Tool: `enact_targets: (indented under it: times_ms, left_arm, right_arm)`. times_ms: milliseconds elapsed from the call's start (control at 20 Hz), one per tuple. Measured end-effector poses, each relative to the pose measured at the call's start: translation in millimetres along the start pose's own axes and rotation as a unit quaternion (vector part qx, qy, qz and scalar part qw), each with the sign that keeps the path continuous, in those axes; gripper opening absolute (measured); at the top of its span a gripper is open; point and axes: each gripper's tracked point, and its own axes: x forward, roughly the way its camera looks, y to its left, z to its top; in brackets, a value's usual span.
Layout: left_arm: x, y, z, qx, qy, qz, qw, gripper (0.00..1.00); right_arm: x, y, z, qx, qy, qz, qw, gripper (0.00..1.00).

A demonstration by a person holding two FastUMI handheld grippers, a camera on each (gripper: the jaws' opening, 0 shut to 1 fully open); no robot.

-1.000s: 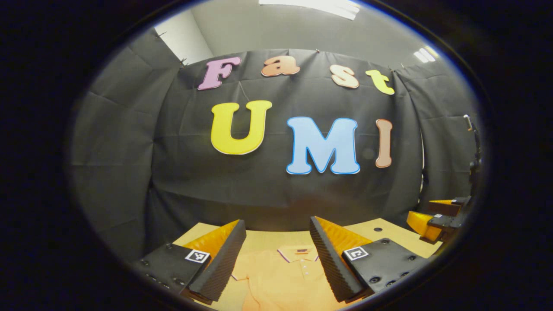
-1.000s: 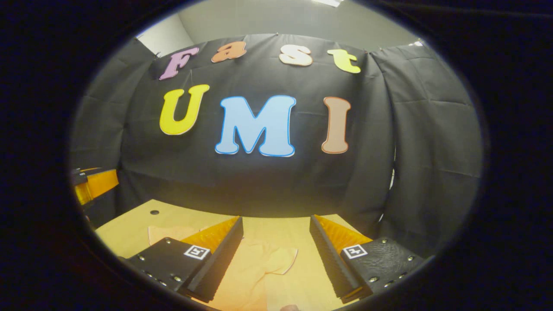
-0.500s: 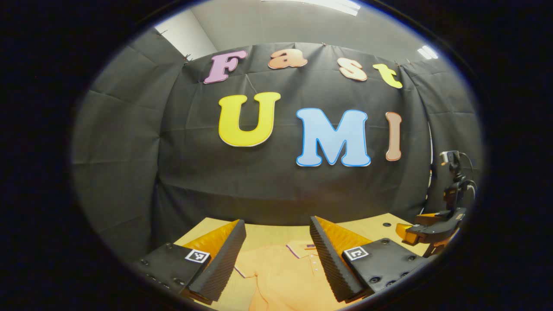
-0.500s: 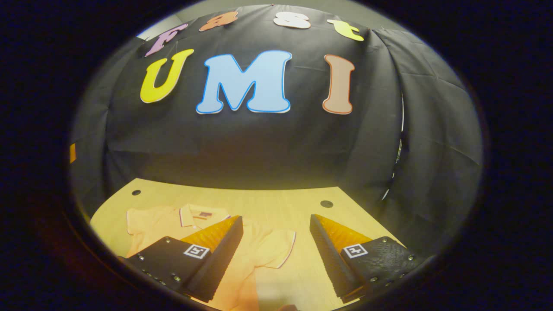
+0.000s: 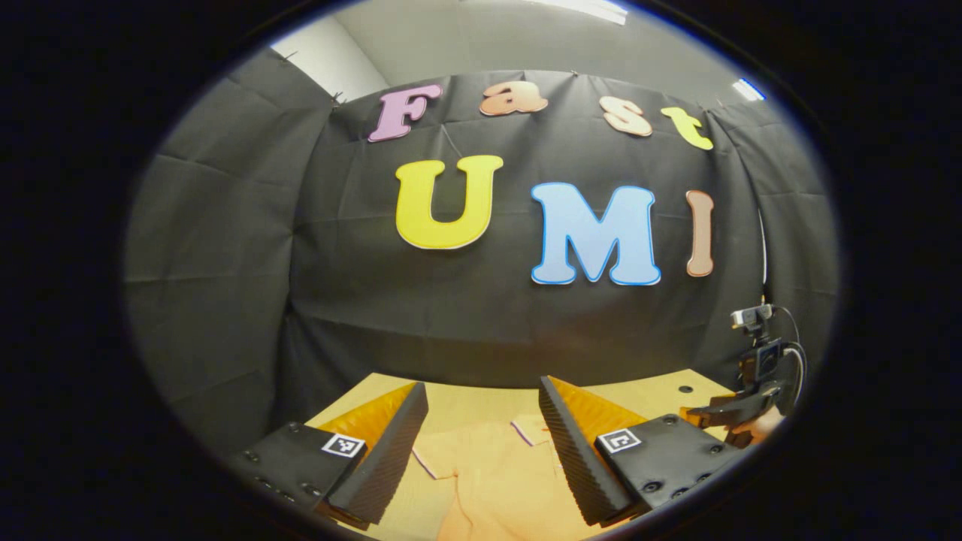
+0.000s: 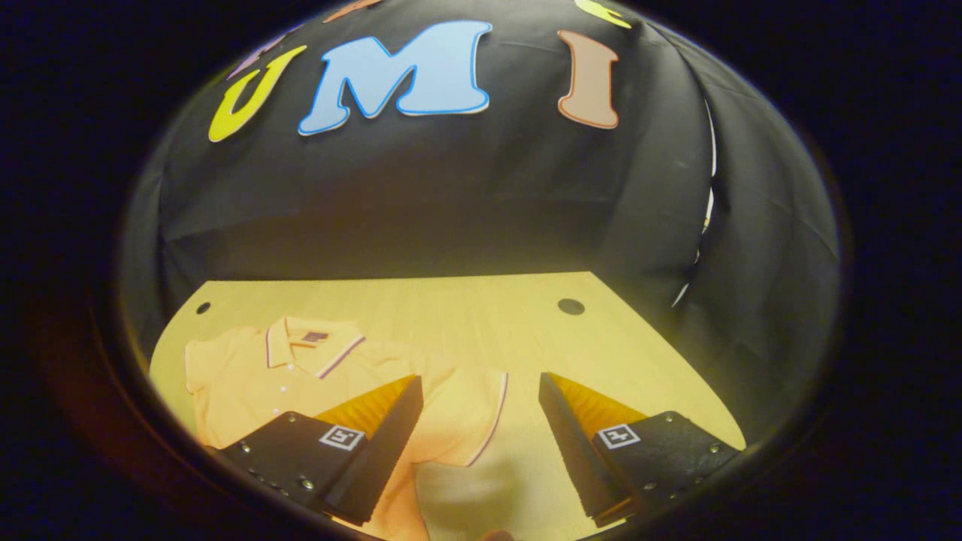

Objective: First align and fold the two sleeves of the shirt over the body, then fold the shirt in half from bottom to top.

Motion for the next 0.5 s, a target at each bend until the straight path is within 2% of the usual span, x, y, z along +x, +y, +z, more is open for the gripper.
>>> enact_targets:
  times_ms: [200, 500]
  left_arm:
    - [-3, 2, -3, 0.002, 0.007, 0.009, 1.000, 0.97]
    - [-16, 5, -6, 0.011, 0.013, 0.029, 0.999, 0.96]
  right_arm:
    - [38, -7, -30, 0.015, 0.066, -0.009, 0.998, 0.97]
    - [85, -11, -58, 0.015, 0.127, -0.013, 0.992, 0.97]
